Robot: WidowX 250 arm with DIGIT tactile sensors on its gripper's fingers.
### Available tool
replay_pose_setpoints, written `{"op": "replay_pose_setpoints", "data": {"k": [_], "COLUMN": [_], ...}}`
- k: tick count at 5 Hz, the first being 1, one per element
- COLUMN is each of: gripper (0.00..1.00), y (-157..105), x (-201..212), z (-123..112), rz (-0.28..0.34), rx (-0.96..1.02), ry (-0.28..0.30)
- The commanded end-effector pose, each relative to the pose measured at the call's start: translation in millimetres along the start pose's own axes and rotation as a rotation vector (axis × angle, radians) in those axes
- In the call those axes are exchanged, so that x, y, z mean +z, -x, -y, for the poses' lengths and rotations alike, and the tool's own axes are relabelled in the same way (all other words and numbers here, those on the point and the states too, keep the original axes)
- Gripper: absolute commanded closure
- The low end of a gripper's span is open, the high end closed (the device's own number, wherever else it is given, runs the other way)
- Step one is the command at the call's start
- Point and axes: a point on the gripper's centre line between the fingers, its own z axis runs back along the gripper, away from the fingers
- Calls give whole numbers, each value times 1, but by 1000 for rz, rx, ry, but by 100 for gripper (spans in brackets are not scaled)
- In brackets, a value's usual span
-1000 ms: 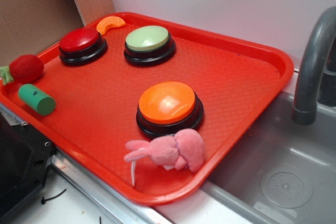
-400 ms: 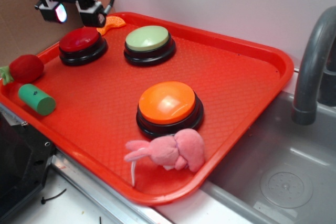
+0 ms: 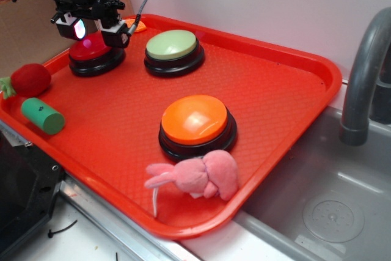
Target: Push the red button.
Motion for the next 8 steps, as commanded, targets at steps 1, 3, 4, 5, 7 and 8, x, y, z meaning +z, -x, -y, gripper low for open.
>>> {"op": "replay_pose_setpoints", "data": {"k": [1,3,4,5,7,8], "gripper": [0,0,0,0,0,0], "y": [-3,-4,-3,-1,4,5], "x": [6,52,64,76,98,103], "z": [-16,-23,-24,-26,-27,-29], "rz": [-2,32,30,46,46,45], "rx": [10,-7,8,12,10,18], "ry": [10,12,1,8,18,18]}}
